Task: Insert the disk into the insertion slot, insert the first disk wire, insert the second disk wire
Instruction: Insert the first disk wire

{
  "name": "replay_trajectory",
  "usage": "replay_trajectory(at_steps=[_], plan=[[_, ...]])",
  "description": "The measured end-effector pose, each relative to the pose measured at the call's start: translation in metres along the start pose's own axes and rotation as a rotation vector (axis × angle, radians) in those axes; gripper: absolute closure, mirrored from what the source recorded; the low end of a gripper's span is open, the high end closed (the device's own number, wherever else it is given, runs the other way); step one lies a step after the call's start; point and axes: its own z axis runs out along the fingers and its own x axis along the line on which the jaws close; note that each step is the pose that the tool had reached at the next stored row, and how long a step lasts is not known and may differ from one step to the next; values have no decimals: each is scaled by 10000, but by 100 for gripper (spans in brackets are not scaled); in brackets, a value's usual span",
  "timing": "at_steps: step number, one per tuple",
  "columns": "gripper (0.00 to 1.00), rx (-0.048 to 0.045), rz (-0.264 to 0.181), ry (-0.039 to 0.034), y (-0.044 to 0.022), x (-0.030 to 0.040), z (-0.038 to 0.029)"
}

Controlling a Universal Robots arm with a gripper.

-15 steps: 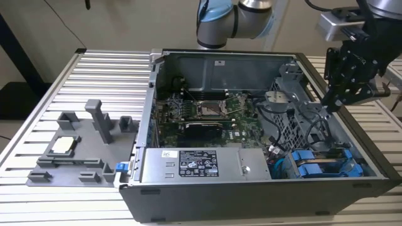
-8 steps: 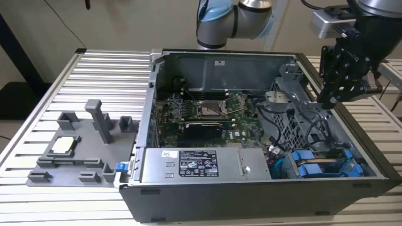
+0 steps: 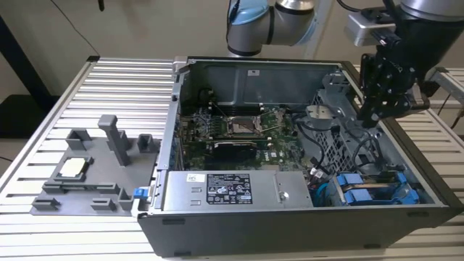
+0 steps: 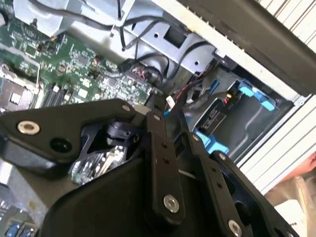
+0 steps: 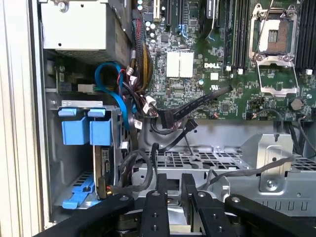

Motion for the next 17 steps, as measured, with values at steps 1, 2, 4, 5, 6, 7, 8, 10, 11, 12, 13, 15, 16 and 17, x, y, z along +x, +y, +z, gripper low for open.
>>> replay_trajectory(at_steps=[1, 2, 4, 5, 6, 7, 8, 10, 11, 12, 13, 15, 16, 17], plan=[[73, 1, -24, -2, 21, 3, 0], [73, 1, -44, -2, 43, 4, -1], [73, 9, -85, -5, 102, 8, -1], [73, 14, -93, -6, 138, 8, -2], [73, 20, -107, -6, 170, 8, -3], [73, 26, -125, -6, 200, 9, -4], [73, 28, -148, -5, 222, 8, -4], [73, 30, -204, 1, 260, 8, -5], [73, 30, -233, 7, 271, 9, -6], [73, 29, -270, 22, 281, 9, -6], [73, 27, -301, 41, 290, 9, -7], [73, 26, -363, 99, 311, 9, -7], [73, 24, -391, 135, 327, 8, -6], [73, 23, -410, 160, 344, 8, -4]])
